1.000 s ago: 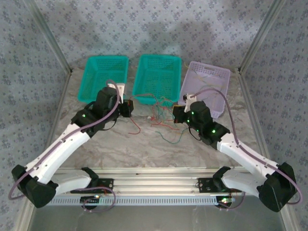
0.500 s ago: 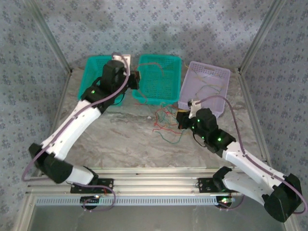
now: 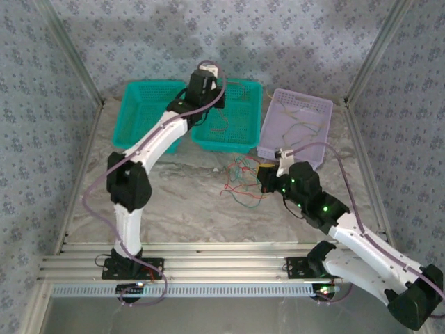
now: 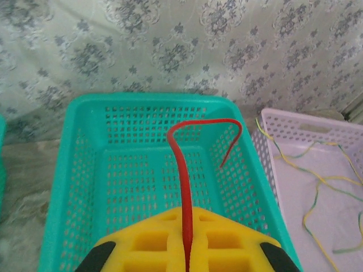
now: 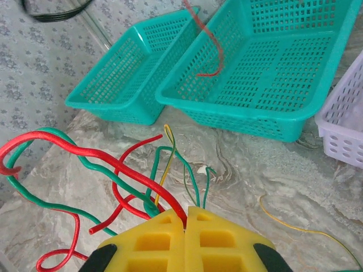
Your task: Untangle the cables
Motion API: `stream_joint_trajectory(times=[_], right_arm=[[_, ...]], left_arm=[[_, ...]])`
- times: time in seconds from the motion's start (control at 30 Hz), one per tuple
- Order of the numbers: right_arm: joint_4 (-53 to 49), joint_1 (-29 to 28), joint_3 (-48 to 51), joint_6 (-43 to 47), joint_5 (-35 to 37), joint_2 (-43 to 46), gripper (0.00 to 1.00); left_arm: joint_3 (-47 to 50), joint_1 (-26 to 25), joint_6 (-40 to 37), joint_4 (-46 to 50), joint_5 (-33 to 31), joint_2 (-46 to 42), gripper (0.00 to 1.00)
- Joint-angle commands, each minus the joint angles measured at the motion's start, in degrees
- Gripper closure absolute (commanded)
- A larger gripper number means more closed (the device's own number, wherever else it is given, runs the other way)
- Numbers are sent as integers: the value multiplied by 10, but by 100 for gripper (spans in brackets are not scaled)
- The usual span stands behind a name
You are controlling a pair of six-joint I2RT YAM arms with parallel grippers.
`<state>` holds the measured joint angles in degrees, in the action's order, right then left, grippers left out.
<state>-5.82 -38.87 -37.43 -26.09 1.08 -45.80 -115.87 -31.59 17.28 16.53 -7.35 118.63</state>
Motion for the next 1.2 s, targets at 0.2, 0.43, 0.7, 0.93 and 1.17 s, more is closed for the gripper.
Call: stream_joint_trajectory(times=[0.2,0.43,0.7,0.93,1.17], right_arm=[[-33,-17,-7,0,12,43,100],[-42,-20,-7,0,22,54,100],[-38,-20,-5,-2,28,51,100],[-42,-22,-6,-9,41,47,100],[-46,-19,-12,-32,83,39,100]], left_arm=[[-304,6,-6,121,-10,202,100],[-359,5,17,171,-18,251,100],[-293,4,26,163,-29,244,83],[-295,2,30,158,-11,233,49],[-292,-9,23,181,14,173,33]])
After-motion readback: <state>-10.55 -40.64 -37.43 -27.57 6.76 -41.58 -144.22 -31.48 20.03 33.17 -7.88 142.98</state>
